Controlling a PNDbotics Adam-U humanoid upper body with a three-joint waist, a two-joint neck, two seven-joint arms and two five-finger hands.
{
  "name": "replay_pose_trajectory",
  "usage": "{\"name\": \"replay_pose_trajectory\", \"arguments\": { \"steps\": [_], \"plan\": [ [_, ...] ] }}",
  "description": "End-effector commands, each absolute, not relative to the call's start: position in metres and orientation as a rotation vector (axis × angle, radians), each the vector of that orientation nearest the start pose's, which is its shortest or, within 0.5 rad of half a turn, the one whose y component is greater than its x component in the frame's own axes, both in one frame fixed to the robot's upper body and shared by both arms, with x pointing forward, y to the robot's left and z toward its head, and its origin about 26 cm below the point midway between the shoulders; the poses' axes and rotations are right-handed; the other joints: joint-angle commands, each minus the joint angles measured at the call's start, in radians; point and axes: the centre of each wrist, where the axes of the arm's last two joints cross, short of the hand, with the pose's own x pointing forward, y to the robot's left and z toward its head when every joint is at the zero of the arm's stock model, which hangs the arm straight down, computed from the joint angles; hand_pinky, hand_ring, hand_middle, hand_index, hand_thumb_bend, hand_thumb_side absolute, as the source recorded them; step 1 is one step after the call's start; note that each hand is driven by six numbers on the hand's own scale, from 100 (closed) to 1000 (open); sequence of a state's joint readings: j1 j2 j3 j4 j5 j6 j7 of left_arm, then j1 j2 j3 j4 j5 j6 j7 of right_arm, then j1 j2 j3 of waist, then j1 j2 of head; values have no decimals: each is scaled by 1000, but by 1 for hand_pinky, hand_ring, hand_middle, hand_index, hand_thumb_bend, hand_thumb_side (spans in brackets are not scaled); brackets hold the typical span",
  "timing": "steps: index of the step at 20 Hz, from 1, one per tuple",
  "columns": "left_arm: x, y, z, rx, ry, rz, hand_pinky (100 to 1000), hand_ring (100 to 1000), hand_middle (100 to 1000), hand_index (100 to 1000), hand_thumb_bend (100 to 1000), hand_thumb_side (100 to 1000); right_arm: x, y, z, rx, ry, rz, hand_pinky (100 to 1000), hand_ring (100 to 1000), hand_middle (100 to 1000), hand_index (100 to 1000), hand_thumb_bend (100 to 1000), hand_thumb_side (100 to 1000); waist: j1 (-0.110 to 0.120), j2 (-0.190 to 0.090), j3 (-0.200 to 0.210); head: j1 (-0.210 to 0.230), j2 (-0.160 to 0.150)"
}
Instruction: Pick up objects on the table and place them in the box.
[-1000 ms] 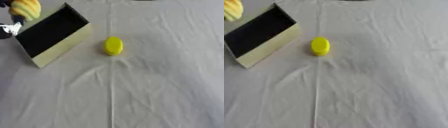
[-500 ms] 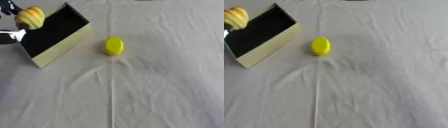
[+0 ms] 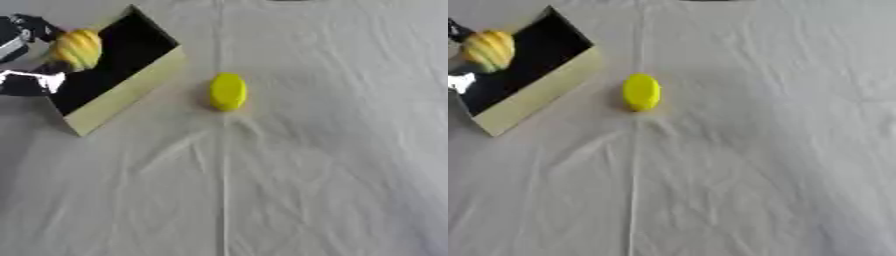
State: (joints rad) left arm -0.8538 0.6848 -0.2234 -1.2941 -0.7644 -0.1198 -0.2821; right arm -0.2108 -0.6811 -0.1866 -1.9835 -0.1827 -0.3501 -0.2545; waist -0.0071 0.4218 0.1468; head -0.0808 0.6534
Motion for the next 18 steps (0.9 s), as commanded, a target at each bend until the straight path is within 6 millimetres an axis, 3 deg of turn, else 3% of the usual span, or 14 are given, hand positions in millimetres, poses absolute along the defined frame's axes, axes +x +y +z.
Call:
{"name": "replay_pose_trajectory", "arguments": {
  "steps": [1,5,7,11,14,18],
  "plan": [
    [426,311,286,1211,-1610,-1453,835,874,821,940,281,488,278,-356,249,612,3529,-355,934,828,672,802,100,631,5,-21,0,-1,-5],
    [425,310,289,1203,-1631,-1439,830,868,813,932,248,451,278,-356,249,613,3535,-352,934,829,671,802,100,631,7,-23,-1,-1,-6],
    [423,308,293,1194,-1665,-1411,823,860,802,926,163,398,277,-356,248,616,3537,-350,934,828,671,802,100,631,7,-23,-2,-1,-6],
    [413,297,313,1170,-1804,-1350,818,848,784,908,100,346,277,-356,247,617,3541,-353,935,828,670,802,100,631,6,-24,-1,-2,-5],
    [396,274,338,1103,-1991,-1340,818,833,763,879,100,382,277,-356,248,617,3539,-353,935,828,671,802,100,630,5,-24,-2,-1,-3],
    [367,233,363,854,-2161,-1483,827,834,762,881,100,468,278,-356,249,609,3535,-354,935,828,670,803,100,630,6,-28,-5,2,1]
  ]
}}
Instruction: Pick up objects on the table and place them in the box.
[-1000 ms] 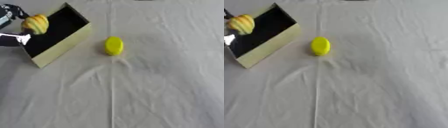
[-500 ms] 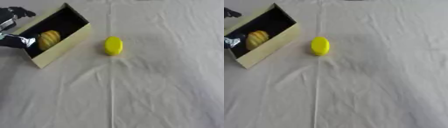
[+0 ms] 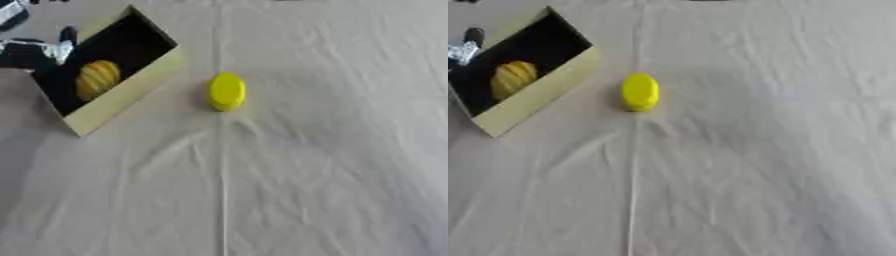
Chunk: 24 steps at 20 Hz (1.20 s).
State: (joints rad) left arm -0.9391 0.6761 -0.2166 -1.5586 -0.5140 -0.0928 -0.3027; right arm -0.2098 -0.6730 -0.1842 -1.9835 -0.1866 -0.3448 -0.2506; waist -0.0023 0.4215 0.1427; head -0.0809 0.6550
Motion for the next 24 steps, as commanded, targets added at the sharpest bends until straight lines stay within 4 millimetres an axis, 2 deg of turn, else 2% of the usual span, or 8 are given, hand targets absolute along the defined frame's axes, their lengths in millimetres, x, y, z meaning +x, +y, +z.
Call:
{"name": "replay_pose_trajectory", "arguments": {
  "steps": [1,4,9,12,14,17,24],
  "plan": [
    [362,224,366,-1002,2750,1930,828,835,762,881,100,471,278,-356,250,607,3534,-355,935,828,670,803,100,630,1,-29,-2,2,1],
    [348,200,371,-813,2666,2023,835,844,774,888,100,452,278,-356,252,599,3529,-351,934,827,671,804,100,630,3,-32,-5,5,-1],
    [341,167,370,-742,2497,2113,844,863,796,898,100,406,278,-356,256,581,3519,-344,933,827,670,803,100,631,4,-37,-8,5,-2],
    [350,155,362,-780,2415,2194,850,872,807,908,136,395,278,-355,256,577,3523,-343,934,827,668,803,100,632,6,-38,-8,4,0],
    [360,149,355,-825,2366,2249,856,882,815,911,202,380,278,-355,256,575,3528,-338,934,826,666,802,100,633,7,-38,-9,5,2],
    [378,143,341,-907,2310,2332,858,888,821,913,246,380,278,-355,255,575,3534,-337,935,826,664,802,100,633,9,-38,-10,8,2],
    [399,129,316,-976,2242,2376,857,889,822,912,242,397,279,-354,253,568,3549,-333,936,826,662,802,100,634,10,-37,-10,11,0]
  ]
}}
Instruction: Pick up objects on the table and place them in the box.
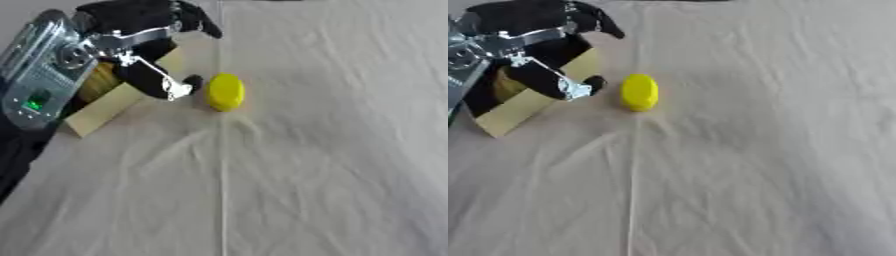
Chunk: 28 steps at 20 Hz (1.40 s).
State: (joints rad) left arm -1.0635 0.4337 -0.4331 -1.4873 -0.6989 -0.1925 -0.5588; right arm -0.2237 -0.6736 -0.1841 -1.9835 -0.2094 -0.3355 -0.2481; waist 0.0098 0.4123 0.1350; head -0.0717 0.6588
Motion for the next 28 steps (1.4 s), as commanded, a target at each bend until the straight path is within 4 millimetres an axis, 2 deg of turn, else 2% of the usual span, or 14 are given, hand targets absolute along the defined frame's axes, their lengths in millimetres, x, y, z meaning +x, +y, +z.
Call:
{"name": "replay_pose_trajectory", "arguments": {
  "steps": [1,3,8,11,14,20,24,28],
  "plan": [
    [402,130,313,-973,2239,2390,861,893,825,913,241,406,279,-354,253,569,3550,-331,936,826,662,802,100,634,-3,-28,-3,-1,-2],
    [409,132,306,-954,2235,2425,875,907,833,914,233,437,279,-354,252,568,3552,-329,936,826,662,801,100,634,-3,-28,-4,-4,-1],
    [417,134,301,-937,2191,2497,877,911,835,913,248,376,279,-354,251,563,3560,-328,937,827,660,801,100,635,-4,-26,-4,-5,4],
    [421,133,296,-908,2164,2553,878,912,835,913,225,380,279,-354,250,560,3566,-324,938,826,659,800,100,636,-4,-24,-5,-3,6],
    [424,131,292,-885,2135,2597,876,912,836,915,246,398,279,-353,250,558,3571,-318,938,827,657,799,100,636,-4,-22,-7,-3,7],
    [433,128,281,-959,2043,2651,868,910,837,915,313,386,279,-353,248,550,3580,-311,939,827,656,799,100,637,-5,-20,-12,4,6],
    [437,125,273,-1008,1993,2656,844,892,816,896,315,331,279,-352,247,545,3587,-307,940,827,655,799,100,638,-6,-19,-14,7,6],
    [440,124,267,-1048,1999,2630,763,795,699,798,270,213,280,-352,247,539,3592,-303,940,827,654,798,100,637,-8,-18,-15,9,6]
  ]
}}
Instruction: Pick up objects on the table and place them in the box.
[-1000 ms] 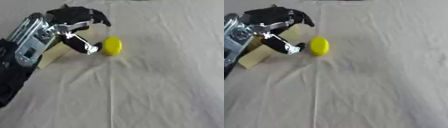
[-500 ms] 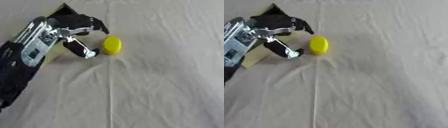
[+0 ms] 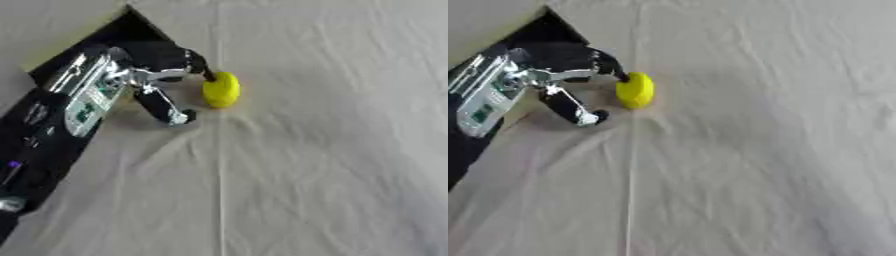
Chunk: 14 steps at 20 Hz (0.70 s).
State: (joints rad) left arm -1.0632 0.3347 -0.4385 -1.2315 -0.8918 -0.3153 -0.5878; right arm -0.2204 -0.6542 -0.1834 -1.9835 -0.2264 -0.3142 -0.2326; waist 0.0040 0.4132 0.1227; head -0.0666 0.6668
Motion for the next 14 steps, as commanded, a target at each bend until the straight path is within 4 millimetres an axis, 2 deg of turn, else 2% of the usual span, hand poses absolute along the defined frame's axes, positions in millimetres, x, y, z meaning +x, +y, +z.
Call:
{"name": "replay_pose_trajectory", "arguments": {
  "steps": [1,2,5,10,14],
  "plan": [
    [440,124,267,-1061,1995,2620,739,764,661,766,235,150,280,-352,247,-390,-2599,219,940,827,654,797,100,638,-3,-19,-3,5,-1],
    [439,124,268,-1078,2003,2600,724,749,641,746,195,100,279,-352,246,-390,-2598,218,940,827,653,797,100,638,-3,-19,-2,4,-1],
    [436,123,271,-1121,2064,2517,711,725,610,697,100,114,279,-352,246,-389,-2594,215,940,827,652,797,100,638,-3,-20,-1,2,-1],
    [425,122,289,-1115,2238,2363,668,659,545,602,100,120,279,-352,245,-387,-2589,215,941,827,652,797,100,639,-4,-22,1,2,-2],
    [413,120,303,-1119,2356,2229,656,638,541,585,100,112,279,-352,245,-386,-2588,216,941,827,651,797,100,639,-6,-23,3,1,-2]
  ]
}}
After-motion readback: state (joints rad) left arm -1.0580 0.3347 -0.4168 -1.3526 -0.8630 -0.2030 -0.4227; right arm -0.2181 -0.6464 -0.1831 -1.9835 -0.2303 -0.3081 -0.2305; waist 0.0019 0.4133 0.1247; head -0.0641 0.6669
